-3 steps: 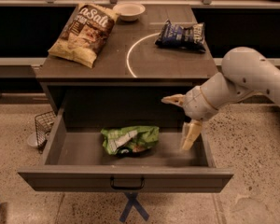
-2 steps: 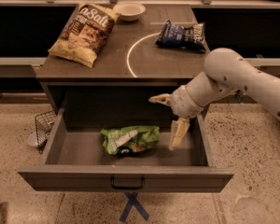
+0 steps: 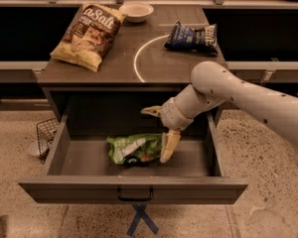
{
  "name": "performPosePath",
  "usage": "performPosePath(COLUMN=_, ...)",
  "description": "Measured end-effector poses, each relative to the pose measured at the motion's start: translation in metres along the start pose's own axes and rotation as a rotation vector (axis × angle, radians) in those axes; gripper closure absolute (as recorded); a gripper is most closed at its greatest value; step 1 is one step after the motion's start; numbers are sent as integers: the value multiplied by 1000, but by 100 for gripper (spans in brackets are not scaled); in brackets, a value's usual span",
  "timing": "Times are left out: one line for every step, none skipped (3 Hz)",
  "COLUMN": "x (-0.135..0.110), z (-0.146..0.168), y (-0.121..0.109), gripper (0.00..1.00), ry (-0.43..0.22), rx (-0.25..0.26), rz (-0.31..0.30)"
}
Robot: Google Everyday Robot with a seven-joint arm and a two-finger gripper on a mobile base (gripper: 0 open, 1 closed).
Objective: Pick green rice chip bag from top drawer and place on counter
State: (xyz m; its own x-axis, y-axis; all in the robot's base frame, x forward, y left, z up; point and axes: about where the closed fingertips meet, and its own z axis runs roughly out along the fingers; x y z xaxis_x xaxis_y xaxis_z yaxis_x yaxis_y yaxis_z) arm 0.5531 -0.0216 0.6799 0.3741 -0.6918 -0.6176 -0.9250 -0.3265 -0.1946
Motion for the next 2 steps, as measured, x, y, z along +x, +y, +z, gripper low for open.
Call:
performPosePath(x=-9, z=35, y=-1, gripper=0, ry=-10, rx=-36, rz=-24)
performPosePath(x=-10, z=55, y=-3, gripper=16, ry=-25, rx=-57, rz=-45)
